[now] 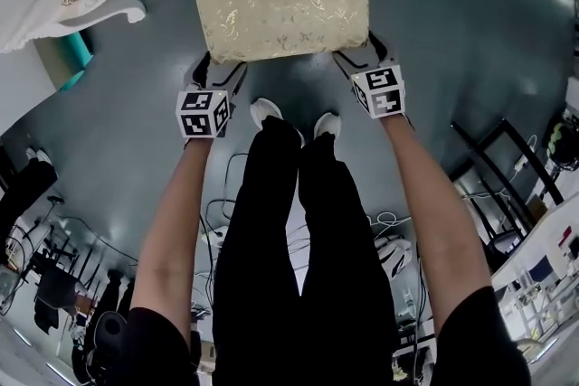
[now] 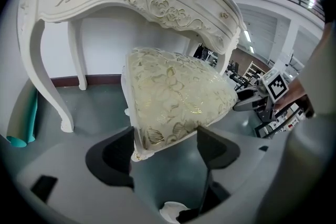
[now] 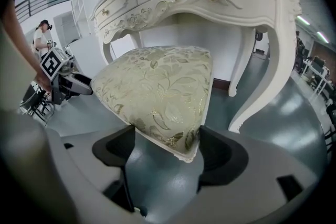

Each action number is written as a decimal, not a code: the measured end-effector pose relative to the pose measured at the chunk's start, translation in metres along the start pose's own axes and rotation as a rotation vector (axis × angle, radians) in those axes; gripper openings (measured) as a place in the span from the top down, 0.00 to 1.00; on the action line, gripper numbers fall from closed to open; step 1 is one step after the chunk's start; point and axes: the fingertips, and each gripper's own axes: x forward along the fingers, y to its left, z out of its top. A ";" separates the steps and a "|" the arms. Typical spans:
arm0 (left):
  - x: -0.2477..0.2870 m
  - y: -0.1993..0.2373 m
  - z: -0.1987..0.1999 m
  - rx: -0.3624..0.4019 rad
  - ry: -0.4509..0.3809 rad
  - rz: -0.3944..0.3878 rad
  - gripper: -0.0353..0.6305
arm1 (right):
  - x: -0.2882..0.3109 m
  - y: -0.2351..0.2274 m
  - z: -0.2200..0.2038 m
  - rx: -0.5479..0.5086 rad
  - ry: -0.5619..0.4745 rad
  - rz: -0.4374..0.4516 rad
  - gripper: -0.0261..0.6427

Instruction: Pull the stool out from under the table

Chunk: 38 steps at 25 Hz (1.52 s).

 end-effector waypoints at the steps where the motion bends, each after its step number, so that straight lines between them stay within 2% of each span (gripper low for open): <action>1: -0.001 -0.001 -0.003 0.000 -0.001 0.005 0.38 | 0.000 0.002 -0.003 -0.002 0.001 -0.004 0.38; 4: -0.001 -0.006 -0.005 -0.006 -0.020 0.017 0.38 | -0.004 0.000 -0.009 0.004 -0.019 -0.020 0.39; 8: 0.001 -0.006 0.006 -0.042 -0.052 0.022 0.38 | -0.003 -0.010 0.010 0.017 -0.059 -0.050 0.40; 13: -0.003 -0.009 -0.001 -0.078 -0.044 0.034 0.38 | -0.004 -0.006 0.007 0.026 -0.042 -0.037 0.41; 32: -0.030 -0.043 -0.054 -0.058 0.042 0.030 0.38 | -0.041 0.023 -0.051 0.055 0.019 -0.038 0.41; 38: -0.040 -0.051 -0.071 -0.045 0.054 0.057 0.38 | -0.051 0.034 -0.067 0.048 0.016 -0.040 0.41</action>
